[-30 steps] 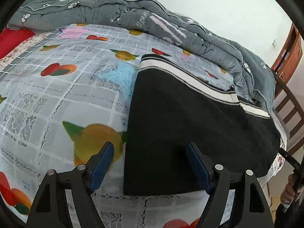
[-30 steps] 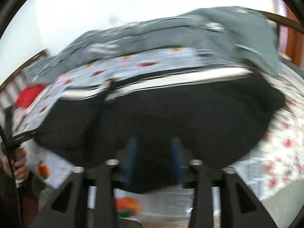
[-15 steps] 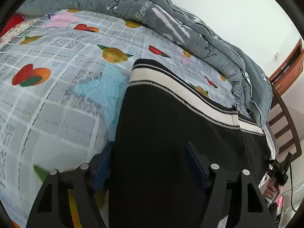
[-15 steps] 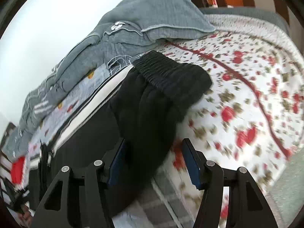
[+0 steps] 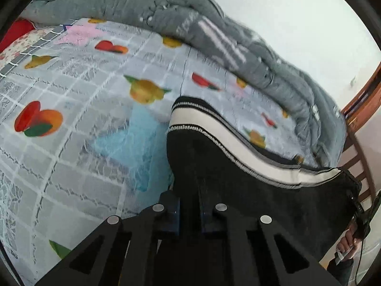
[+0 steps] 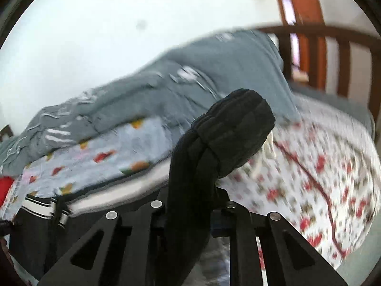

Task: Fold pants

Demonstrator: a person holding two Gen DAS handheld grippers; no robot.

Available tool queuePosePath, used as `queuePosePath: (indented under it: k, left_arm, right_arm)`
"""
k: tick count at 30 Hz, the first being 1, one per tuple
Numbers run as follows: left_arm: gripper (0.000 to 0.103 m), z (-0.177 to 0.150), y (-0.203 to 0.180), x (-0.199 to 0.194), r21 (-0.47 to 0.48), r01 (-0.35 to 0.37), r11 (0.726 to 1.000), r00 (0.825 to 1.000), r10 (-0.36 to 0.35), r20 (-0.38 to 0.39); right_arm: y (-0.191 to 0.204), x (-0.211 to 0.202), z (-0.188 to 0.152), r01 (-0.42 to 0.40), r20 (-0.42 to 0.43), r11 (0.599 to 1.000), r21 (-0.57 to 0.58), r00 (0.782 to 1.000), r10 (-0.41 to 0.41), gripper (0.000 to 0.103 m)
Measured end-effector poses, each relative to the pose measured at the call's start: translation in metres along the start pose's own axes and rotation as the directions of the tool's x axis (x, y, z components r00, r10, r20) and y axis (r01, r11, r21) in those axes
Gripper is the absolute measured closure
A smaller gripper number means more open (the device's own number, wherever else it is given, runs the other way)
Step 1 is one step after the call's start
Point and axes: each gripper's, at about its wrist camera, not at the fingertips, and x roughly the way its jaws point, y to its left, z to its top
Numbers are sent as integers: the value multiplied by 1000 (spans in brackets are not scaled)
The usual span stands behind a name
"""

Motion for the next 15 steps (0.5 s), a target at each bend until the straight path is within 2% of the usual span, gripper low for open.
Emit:
queuePosePath:
  k: [3, 7, 12, 15]
  left_arm:
    - [92, 10, 12, -8, -26, 31, 999, 999, -30, 30]
    - [92, 22, 41, -25, -42, 15, 999, 999, -13, 42]
    - [92, 43, 91, -59, -51, -86, 995, 992, 90, 88]
    - [92, 46, 114, -67, -67, -141, 988, 986, 146, 84]
  right_arm:
    - [35, -13, 22, -40, 58, 998, -40, 997, 42, 87]
    - [84, -29, 42, -126, 103, 988, -90, 985, 135, 87]
    - [125, -37, 36, -264, 110, 957, -124, 955, 277, 87]
    - [138, -17, 15, -255, 52, 956, -144, 963, 265, 87]
